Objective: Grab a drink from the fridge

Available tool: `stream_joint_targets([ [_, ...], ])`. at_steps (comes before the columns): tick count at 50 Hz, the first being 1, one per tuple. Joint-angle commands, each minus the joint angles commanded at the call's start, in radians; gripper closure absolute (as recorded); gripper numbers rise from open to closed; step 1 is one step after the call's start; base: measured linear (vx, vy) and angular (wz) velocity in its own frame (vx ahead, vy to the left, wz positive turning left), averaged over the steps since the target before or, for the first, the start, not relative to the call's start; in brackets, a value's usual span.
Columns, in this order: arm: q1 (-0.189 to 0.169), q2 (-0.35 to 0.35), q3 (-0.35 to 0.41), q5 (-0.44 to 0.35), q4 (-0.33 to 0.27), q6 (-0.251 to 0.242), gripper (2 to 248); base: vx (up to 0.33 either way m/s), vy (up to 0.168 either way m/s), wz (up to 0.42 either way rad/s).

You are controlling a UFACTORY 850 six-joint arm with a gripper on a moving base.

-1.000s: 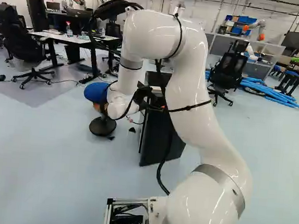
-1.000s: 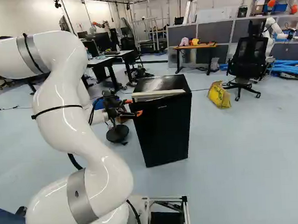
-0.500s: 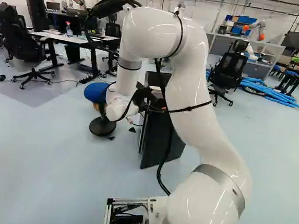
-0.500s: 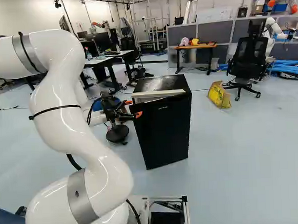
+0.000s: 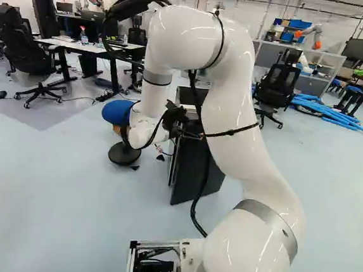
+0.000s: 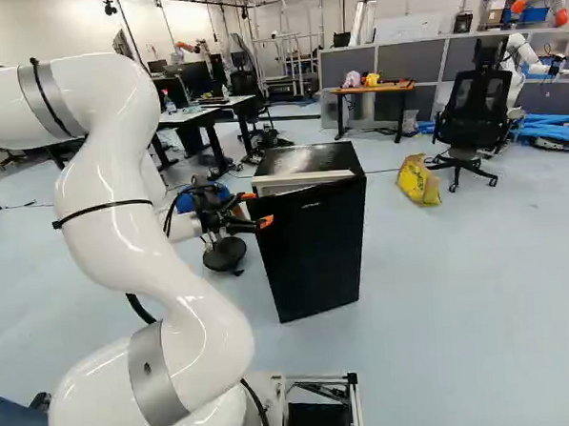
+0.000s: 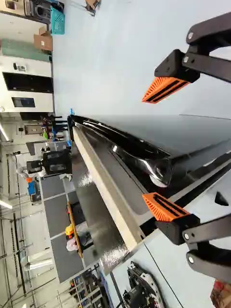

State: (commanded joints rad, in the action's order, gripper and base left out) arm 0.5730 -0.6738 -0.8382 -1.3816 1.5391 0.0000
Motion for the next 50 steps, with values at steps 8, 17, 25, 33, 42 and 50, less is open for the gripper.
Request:
stream_joint_targets([
  [8, 0.006, 0.007, 0.015, 0.000, 0.027, 0.000, 3, 0.000, 0.000, 0.000],
  [17, 0.012, 0.015, 0.033, -0.005, 0.058, 0.000, 3, 0.000, 0.000, 0.000],
  [25, 0.018, 0.022, 0.048, -0.011, 0.086, 0.000, 3, 0.000, 0.000, 0.000],
  [33, 0.025, 0.029, 0.065, -0.017, 0.113, 0.000, 3, 0.000, 0.000, 0.000],
  [42, 0.033, 0.037, 0.083, -0.024, 0.146, 0.000, 3, 0.000, 0.000, 0.000],
  [50, 0.040, 0.043, 0.100, -0.031, 0.177, 0.000, 3, 0.000, 0.000, 0.000],
])
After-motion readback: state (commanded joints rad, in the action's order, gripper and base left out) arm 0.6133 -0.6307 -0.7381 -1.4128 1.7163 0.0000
